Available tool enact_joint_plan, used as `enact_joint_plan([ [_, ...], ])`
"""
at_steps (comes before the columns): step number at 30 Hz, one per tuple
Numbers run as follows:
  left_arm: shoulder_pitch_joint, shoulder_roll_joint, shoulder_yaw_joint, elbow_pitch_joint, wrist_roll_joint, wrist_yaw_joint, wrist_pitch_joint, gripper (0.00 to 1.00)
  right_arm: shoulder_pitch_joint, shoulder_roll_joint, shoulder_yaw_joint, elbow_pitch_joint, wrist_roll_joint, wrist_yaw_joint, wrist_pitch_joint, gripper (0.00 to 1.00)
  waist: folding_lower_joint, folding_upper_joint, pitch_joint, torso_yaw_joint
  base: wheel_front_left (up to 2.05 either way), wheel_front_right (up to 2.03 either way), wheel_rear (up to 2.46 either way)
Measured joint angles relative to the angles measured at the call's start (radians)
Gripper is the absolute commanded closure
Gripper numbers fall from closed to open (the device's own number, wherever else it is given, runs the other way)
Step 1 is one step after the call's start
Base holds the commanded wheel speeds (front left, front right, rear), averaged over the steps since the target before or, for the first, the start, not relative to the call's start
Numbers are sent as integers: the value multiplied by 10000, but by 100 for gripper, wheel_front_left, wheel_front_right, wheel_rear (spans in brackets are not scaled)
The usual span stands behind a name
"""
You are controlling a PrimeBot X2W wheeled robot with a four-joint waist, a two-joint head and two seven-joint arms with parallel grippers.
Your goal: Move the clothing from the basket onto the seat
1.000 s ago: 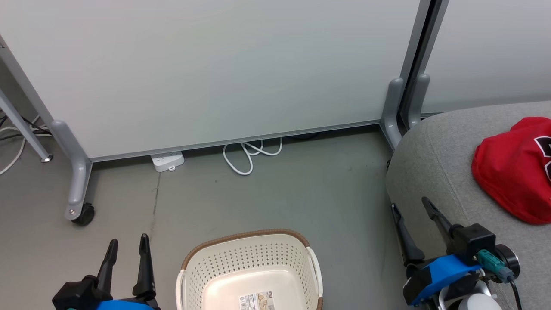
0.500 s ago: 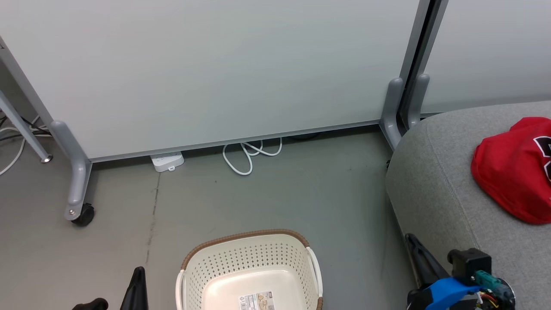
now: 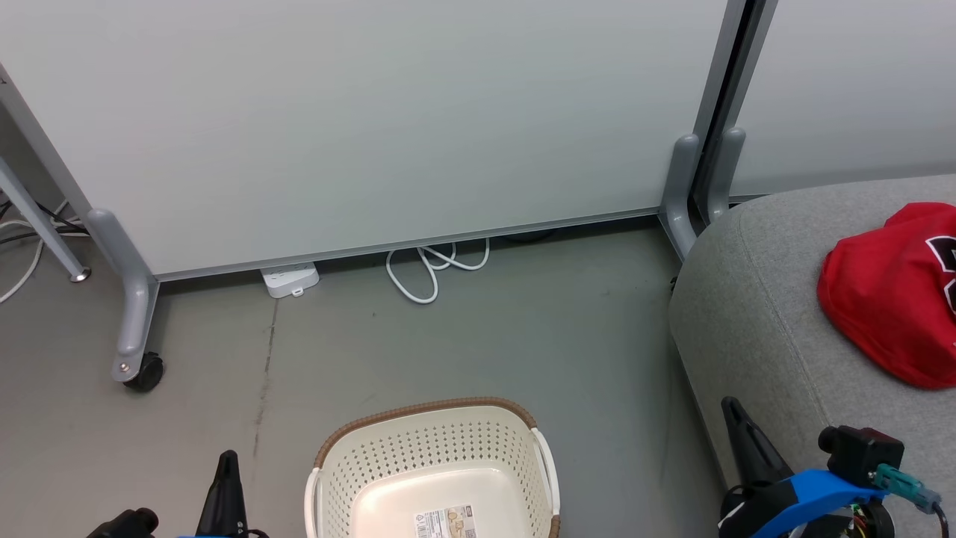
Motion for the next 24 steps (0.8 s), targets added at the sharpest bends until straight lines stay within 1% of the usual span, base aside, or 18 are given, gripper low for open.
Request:
enact_joint_plan([
  [11,-227,-44,130,-155,-1494,0,441,100,-56,2,-194,-105,1858,-2,270,100,0,0,9,-2,0,0,0],
  [24,-462,-96,328,-318,-3060,0,886,100,-124,2,-397,-203,3776,-2,571,100,0,0,20,-5,0,0,0],
])
